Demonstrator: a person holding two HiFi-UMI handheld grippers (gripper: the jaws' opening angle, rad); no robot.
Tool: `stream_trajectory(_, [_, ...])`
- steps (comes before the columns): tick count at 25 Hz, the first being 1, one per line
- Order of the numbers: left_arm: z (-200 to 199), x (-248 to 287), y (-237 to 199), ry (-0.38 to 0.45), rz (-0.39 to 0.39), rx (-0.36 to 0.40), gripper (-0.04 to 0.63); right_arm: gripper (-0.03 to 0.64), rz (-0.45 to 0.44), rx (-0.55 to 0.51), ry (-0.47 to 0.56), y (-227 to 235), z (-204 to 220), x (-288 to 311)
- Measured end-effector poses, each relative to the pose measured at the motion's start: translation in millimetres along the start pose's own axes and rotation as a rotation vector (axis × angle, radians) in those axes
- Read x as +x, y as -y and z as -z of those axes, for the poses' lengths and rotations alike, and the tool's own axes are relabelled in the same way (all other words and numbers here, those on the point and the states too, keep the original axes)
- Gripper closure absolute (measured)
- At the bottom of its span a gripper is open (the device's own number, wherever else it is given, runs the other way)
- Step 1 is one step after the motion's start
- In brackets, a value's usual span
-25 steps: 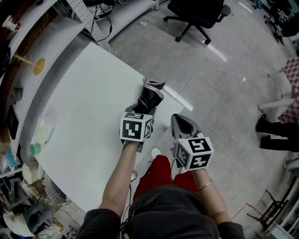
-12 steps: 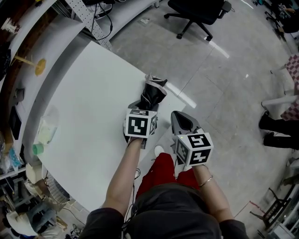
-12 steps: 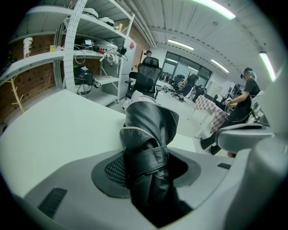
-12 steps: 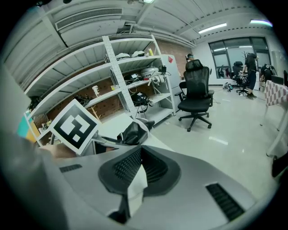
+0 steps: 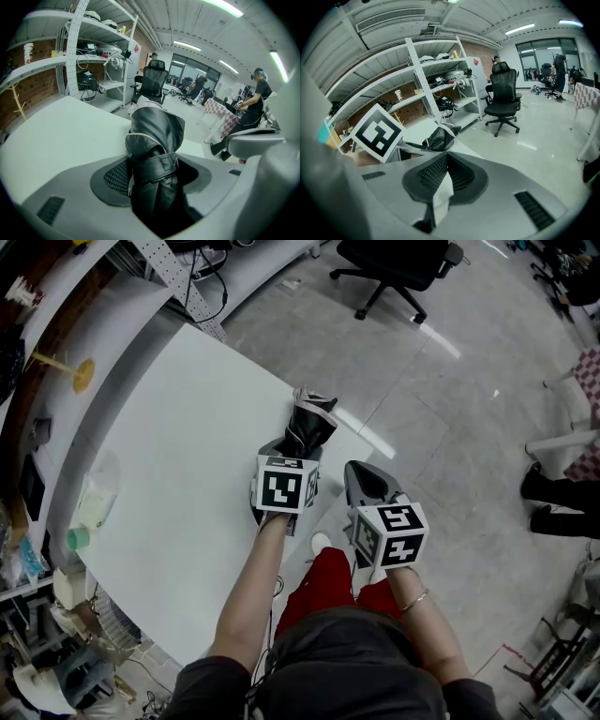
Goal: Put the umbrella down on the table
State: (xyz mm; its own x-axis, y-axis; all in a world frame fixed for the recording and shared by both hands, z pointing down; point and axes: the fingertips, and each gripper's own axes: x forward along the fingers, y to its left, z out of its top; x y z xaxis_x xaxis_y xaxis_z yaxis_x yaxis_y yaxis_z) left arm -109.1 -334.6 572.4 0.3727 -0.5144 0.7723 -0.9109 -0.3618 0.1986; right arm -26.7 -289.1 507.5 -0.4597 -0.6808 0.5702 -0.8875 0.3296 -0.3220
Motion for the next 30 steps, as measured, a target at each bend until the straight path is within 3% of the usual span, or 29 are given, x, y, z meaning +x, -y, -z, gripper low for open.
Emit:
stream_trajectory(8, [-4.4,-5.3,-0.7,0.047,-0.014,0.006,0.316,0.598,-0.007,-0.011,0.007,-4.3,1.4,-7.1])
stream_trajectory(30, [-16.1,-48.4,8.0,0.184,-0.002,-0.065,0.311,0.598,-0.018,-0.041,0.050,-15.6,-5.6,-30.7])
